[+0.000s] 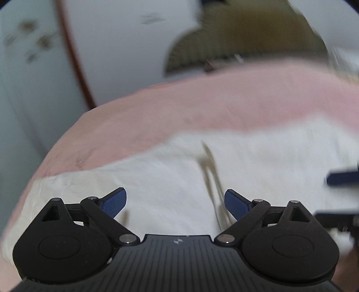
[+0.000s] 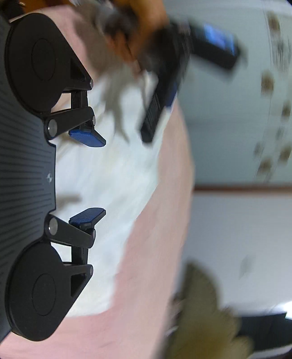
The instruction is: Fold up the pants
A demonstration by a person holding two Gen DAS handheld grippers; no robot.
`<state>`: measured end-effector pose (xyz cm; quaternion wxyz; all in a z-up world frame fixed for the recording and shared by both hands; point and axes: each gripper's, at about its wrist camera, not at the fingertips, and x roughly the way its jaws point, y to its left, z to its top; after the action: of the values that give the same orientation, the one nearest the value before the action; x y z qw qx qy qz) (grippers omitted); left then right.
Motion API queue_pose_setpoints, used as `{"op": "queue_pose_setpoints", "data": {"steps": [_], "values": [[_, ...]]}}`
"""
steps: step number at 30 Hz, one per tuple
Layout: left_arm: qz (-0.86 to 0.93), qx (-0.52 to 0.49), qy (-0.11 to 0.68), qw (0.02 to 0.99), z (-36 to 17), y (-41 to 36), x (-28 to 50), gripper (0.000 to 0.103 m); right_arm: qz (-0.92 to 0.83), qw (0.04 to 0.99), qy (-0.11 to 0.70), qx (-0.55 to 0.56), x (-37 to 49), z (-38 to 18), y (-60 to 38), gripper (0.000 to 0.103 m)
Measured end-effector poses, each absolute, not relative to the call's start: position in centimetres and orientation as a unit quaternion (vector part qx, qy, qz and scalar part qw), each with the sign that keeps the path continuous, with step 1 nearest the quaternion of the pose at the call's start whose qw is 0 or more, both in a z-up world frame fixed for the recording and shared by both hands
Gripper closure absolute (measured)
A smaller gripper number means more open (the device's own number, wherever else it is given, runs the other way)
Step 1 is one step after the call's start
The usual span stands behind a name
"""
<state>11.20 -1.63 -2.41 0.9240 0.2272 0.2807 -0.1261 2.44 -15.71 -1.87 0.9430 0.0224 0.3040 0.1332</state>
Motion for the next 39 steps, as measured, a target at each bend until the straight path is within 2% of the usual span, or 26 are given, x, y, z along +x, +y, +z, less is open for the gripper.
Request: {"op": "queue_pose_setpoints", "data": {"steps": [3,6,9,12,13,14,15,18,22,25,27,28,29,30,31,35,39], "values": [[-0.114,0.262,0.247,0.926,-3.6,-2.0,9.6,0.008,0.172,0.929,0.327,0.023,1.6,-2.8,-16.1,0.041],[-0.106,0.223,0.238,0.939,-2.4,-1.5,9.6,0.009,0.198,0.929,0.311,0.020,0.9,-1.8,-16.1,0.040],[-0.102,0.198,0.219,0.950,-1.1,-2.2,9.8,0.006,0.142,0.947,0.283,0.053,2.1,-1.3,-17.4,0.040],[-0.107,0.225,0.238,0.939,-2.1,-3.4,10.4,0.006,0.079,0.954,0.278,0.081,3.7,-1.4,-19.6,0.040],[-0.110,0.237,0.248,0.933,-2.8,-3.7,10.4,0.006,0.056,0.954,0.281,0.084,4.3,-1.6,-20.1,0.039],[-0.117,0.245,0.259,0.927,-4.0,-3.7,10.6,0.009,0.039,0.953,0.290,0.078,4.7,-1.9,-20.3,0.029],[-0.117,0.241,0.254,0.929,-4.3,-3.6,10.3,0.009,0.025,0.949,0.308,0.061,5.2,-2.5,-20.5,0.025],[-0.121,0.208,0.248,0.938,-3.6,-3.3,10.0,0.008,0.043,0.946,0.317,0.041,4.4,-3.2,-20.4,0.024],[-0.116,0.204,0.235,0.943,-2.2,-4.6,11.1,0.007,0.050,0.947,0.299,0.103,3.3,-2.1,-22.1,0.024],[-0.114,0.222,0.258,0.933,-3.5,-5.5,11.9,0.007,0.032,0.944,0.313,0.095,4.2,-2.8,-22.1,0.024],[-0.115,0.196,0.270,0.936,-4.6,-5.0,11.8,0.007,0.032,0.948,0.310,0.063,4.0,-3.5,-21.2,0.023],[-0.112,0.181,0.269,0.939,-4.9,-4.7,11.6,0.006,0.029,0.948,0.312,0.047,4.1,-3.5,-20.7,0.018],[-0.107,0.171,0.270,0.942,-4.9,-4.5,11.4,0.005,0.026,0.948,0.316,0.031,4.2,-3.5,-20.2,0.007],[-0.105,0.163,0.273,0.942,-4.9,-4.3,11.4,0.005,0.021,0.946,0.323,0.011,4.4,-3.6,-19.5,0.002],[-0.104,0.157,0.275,0.943,-4.9,-4.2,11.4,0.005,0.015,0.945,0.326,-0.006,4.5,-3.7,-19.0,0.000],[-0.096,0.144,0.277,0.945,-5.0,-3.8,11.5,0.000,0.011,0.946,0.323,-0.014,4.2,-3.7,-18.7,0.000],[-0.092,0.143,0.275,0.946,-5.1,-4.0,11.2,0.000,0.015,0.945,0.327,0.003,4.5,-3.7,-19.2,0.000]]}}
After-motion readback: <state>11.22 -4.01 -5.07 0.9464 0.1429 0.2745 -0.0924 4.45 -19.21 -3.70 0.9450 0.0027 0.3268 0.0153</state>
